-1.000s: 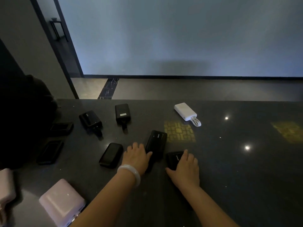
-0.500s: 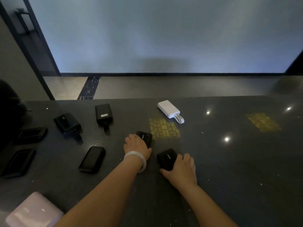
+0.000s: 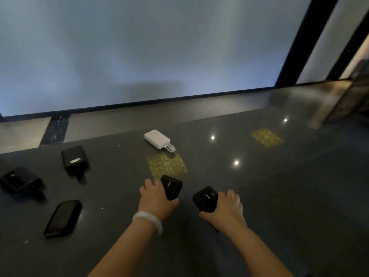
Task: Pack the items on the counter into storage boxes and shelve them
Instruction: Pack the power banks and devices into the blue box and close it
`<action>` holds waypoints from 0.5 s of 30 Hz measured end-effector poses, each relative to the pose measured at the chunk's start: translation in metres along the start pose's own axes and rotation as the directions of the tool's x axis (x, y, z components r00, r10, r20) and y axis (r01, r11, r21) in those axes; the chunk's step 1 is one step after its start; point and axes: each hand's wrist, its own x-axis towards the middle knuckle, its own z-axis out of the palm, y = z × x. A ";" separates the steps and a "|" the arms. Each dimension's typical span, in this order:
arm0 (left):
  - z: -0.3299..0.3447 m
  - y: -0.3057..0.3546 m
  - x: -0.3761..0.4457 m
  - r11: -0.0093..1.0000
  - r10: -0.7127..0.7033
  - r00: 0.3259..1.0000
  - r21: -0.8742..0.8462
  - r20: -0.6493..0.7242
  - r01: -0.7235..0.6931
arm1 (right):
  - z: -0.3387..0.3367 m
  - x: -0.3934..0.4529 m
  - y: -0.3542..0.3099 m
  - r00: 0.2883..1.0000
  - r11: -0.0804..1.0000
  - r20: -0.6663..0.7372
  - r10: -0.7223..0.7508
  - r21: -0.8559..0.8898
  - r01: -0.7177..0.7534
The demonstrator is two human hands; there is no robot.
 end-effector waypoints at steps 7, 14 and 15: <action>0.014 0.126 -0.038 0.954 0.292 0.956 -0.075 0.011 -0.290 | -0.090 -0.035 0.104 0.966 0.987 -0.209 0.154 0.088 -0.138; 0.056 0.245 -0.103 0.804 0.590 0.807 -0.110 0.031 -0.584 | -0.170 -0.101 0.235 0.866 0.949 -0.389 0.314 0.107 -0.296; 0.064 0.260 -0.112 0.785 0.615 0.787 -0.125 0.044 -0.606 | -0.177 -0.111 0.251 0.851 0.940 -0.401 0.338 0.107 -0.323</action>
